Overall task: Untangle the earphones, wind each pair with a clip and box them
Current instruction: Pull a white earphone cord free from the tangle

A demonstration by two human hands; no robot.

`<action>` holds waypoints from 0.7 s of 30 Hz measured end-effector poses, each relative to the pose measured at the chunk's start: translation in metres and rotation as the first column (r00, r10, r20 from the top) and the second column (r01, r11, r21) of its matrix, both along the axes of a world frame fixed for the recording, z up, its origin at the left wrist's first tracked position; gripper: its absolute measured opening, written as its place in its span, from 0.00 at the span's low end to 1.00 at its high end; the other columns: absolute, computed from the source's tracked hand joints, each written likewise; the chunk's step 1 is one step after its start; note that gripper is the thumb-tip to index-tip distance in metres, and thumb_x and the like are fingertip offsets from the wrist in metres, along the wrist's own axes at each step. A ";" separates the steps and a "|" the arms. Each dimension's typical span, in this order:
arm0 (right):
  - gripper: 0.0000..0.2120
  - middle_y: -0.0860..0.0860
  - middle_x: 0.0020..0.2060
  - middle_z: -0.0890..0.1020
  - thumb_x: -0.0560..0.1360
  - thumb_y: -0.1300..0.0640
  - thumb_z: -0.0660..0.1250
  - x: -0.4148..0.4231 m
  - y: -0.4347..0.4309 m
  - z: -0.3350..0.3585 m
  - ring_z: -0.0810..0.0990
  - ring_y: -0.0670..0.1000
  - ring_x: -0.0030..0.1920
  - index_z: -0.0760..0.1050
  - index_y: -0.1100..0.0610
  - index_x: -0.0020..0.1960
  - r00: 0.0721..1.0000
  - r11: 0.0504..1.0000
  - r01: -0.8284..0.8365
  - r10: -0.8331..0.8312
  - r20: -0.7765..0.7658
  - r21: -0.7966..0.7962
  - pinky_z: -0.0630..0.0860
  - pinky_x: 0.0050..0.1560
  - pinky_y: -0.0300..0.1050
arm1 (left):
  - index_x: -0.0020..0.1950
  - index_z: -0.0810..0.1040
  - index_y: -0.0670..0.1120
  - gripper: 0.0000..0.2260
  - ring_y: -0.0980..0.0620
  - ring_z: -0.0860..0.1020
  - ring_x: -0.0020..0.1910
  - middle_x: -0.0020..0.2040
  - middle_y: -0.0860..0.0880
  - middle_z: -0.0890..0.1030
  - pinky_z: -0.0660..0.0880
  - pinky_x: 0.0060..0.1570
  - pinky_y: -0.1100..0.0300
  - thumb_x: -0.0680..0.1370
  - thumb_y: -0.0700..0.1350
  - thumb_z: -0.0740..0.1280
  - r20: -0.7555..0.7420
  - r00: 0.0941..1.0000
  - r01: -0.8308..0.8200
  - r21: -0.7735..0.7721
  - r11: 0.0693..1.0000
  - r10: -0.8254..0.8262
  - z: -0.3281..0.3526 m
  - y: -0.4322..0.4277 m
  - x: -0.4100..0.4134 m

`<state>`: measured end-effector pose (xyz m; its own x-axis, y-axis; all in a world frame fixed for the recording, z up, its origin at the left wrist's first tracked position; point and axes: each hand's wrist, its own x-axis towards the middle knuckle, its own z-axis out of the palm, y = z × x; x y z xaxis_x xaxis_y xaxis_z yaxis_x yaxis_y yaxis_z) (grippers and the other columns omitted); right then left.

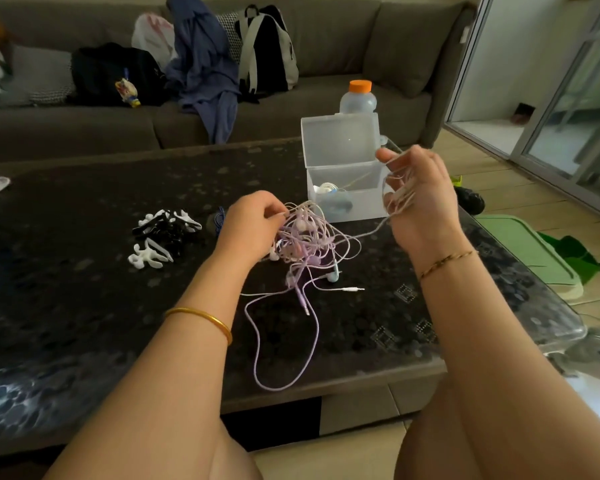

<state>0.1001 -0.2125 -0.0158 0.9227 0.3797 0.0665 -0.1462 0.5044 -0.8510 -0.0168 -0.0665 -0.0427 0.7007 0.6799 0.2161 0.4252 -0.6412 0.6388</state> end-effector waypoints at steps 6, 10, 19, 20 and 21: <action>0.15 0.49 0.24 0.68 0.78 0.59 0.57 -0.003 0.003 -0.003 0.72 0.49 0.30 0.71 0.57 0.34 0.947 0.978 -0.150 0.184 -0.264 0.143 0.76 0.50 0.50 | 0.52 0.76 0.45 0.06 0.50 0.77 0.47 0.48 0.49 0.79 0.73 0.45 0.55 0.81 0.43 0.60 -0.093 0.985 -0.145 0.026 0.989 0.147 -0.002 0.002 0.002; 0.02 0.51 0.35 0.73 0.76 0.58 0.64 -0.009 0.009 -0.011 0.70 0.47 0.29 0.72 0.57 0.47 0.927 0.724 0.033 0.235 0.291 -0.689 0.70 0.27 0.40 | 0.44 0.76 0.47 0.07 0.48 0.81 0.45 0.45 0.46 0.81 0.79 0.51 0.48 0.79 0.40 0.61 0.092 0.981 -0.137 -0.282 0.950 0.168 0.005 -0.001 0.002; 0.06 0.52 0.34 0.81 0.73 0.55 0.70 -0.015 0.012 -0.013 0.78 0.46 0.34 0.78 0.53 0.38 0.715 0.535 0.202 0.492 0.496 -0.820 0.78 0.43 0.41 | 0.39 0.75 0.45 0.07 0.54 0.73 0.36 0.35 0.51 0.76 0.71 0.41 0.57 0.77 0.40 0.63 0.181 0.939 -0.192 -0.433 0.881 0.294 0.022 0.000 0.000; 0.06 0.52 0.34 0.81 0.73 0.56 0.70 -0.014 0.011 -0.010 0.77 0.44 0.32 0.79 0.53 0.38 0.737 0.581 0.172 0.460 0.495 -0.795 0.77 0.38 0.36 | 0.39 0.75 0.46 0.07 0.54 0.74 0.36 0.35 0.50 0.77 0.71 0.41 0.57 0.77 0.41 0.63 0.161 0.953 -0.162 -0.451 0.878 0.258 0.023 0.001 0.000; 0.06 0.51 0.32 0.80 0.73 0.57 0.70 -0.015 0.011 -0.008 0.75 0.41 0.29 0.79 0.54 0.38 0.755 0.610 0.136 0.447 0.480 -0.781 0.74 0.31 0.31 | 0.40 0.76 0.47 0.06 0.53 0.75 0.38 0.37 0.50 0.79 0.72 0.42 0.57 0.77 0.43 0.64 0.127 0.973 -0.119 -0.441 0.889 0.193 0.024 -0.002 -0.002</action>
<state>0.0850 -0.2018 -0.0236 0.7053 0.6874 0.1731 0.5042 -0.3148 -0.8041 -0.0187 -0.0682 -0.0186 0.5584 0.8294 -0.0191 0.3633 -0.2237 0.9044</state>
